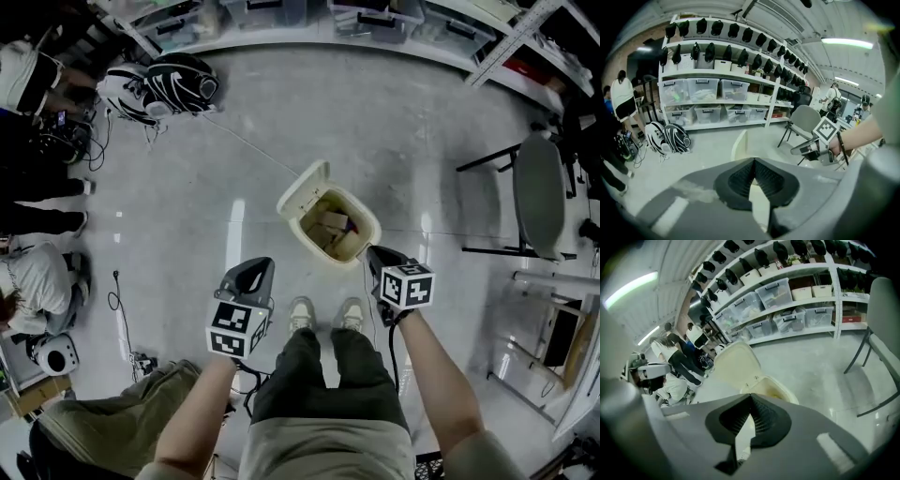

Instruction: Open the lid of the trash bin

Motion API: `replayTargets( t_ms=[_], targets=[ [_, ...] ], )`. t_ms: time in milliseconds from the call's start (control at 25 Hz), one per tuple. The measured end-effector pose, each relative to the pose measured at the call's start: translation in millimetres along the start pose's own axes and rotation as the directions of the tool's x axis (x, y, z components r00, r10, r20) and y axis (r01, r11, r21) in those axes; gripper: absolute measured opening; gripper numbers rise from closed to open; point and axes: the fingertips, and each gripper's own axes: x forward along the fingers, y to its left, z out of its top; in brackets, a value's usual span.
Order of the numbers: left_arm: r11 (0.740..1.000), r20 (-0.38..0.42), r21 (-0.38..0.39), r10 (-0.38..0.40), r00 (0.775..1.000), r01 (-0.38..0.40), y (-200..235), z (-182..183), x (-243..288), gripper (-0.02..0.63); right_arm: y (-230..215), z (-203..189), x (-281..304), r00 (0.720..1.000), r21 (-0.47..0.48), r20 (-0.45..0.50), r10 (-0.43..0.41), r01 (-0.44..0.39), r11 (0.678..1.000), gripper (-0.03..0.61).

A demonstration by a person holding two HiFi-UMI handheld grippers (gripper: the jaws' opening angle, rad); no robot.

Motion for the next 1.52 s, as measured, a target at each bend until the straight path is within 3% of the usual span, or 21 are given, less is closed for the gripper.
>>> replayTargets(
  t_ms=[280,440,680,1080,1280,1520],
  targets=[
    [0.993,0.09,0.114,0.024,0.996,-0.034,-12,84,-61,0.002,78,86,-111,0.974,0.069,0.211,0.088,-0.104,0.992,0.003],
    [0.978,0.129,0.207,-0.005,0.992,-0.022,-32,120,-94,0.002,120,131,-171,0.94,-0.006,0.32,0.118,-0.123,0.992,0.003],
    [0.968,0.214,0.251,-0.072,0.974,0.016,-70,180,-145,0.002,172,185,-257,0.88,-0.16,0.451,0.152,-0.088,0.983,0.003],
    [0.93,0.355,0.366,-0.111,0.928,-0.029,-110,261,-217,0.002,239,229,-375,0.761,-0.306,0.605,0.234,-0.05,0.951,0.003],
    [0.956,0.42,0.293,-0.133,0.898,0.004,-131,294,-252,0.002,261,244,-421,0.719,-0.365,0.646,0.258,-0.006,0.931,0.003],
    [0.945,0.474,0.325,-0.137,0.87,-0.028,-143,320,-286,0.002,283,257,-461,0.668,-0.428,0.679,0.305,0.022,0.904,0.003]
  ],
)
